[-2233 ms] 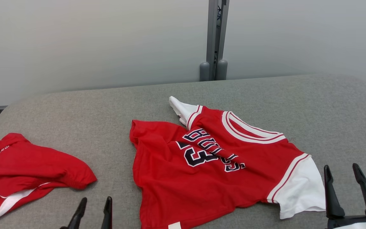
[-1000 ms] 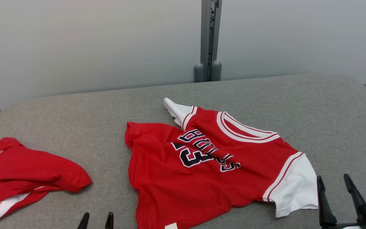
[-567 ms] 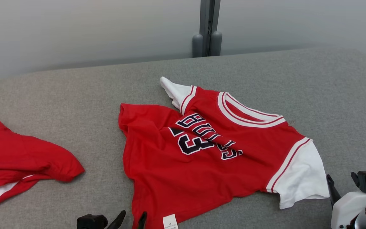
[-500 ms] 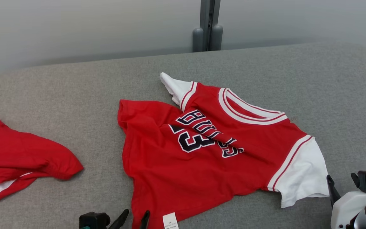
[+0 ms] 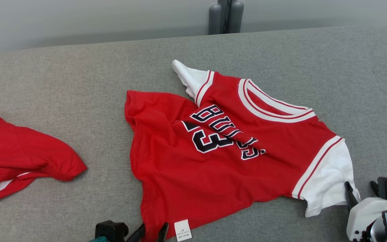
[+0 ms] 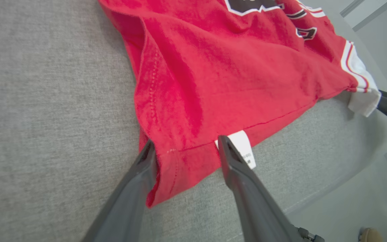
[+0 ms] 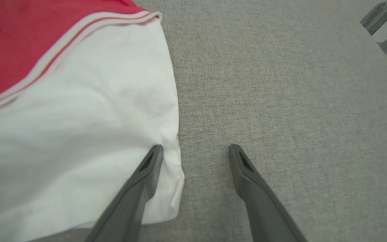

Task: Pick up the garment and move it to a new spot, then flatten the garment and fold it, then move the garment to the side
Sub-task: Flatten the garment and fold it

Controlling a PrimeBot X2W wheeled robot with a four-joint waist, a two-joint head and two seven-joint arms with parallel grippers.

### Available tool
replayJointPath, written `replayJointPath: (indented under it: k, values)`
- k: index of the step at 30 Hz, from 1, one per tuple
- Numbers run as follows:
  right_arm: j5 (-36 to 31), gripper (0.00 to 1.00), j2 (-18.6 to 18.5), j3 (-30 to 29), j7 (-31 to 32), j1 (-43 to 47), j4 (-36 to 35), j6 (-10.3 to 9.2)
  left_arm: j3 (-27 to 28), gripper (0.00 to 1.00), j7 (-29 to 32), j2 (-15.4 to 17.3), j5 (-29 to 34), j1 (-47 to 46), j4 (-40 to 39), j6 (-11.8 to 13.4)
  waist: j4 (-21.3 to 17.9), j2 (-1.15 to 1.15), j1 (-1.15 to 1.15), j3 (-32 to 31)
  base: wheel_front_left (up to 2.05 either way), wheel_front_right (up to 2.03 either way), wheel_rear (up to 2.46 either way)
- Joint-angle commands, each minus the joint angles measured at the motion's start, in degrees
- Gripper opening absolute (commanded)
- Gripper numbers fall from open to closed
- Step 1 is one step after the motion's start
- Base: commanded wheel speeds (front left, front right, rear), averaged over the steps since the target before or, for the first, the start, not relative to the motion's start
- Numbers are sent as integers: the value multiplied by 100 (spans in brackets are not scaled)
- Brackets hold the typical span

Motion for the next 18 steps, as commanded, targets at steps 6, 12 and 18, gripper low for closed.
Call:
replayJointPath:
  k: [6,12,18]
  values:
    - [78,100,139,143,36,-149,544,8,-38,0,115,104,23,26,-144,9,53,0,0,67,0,0,0]
    - [538,0,190,410,254,-244,979,18,-104,0,210,144,-126,39,-65,-73,41,0,0,83,0,0,0]
    - [1043,0,33,553,206,-287,938,5,-7,0,197,108,-432,38,-261,-116,0,0,0,59,0,0,0]
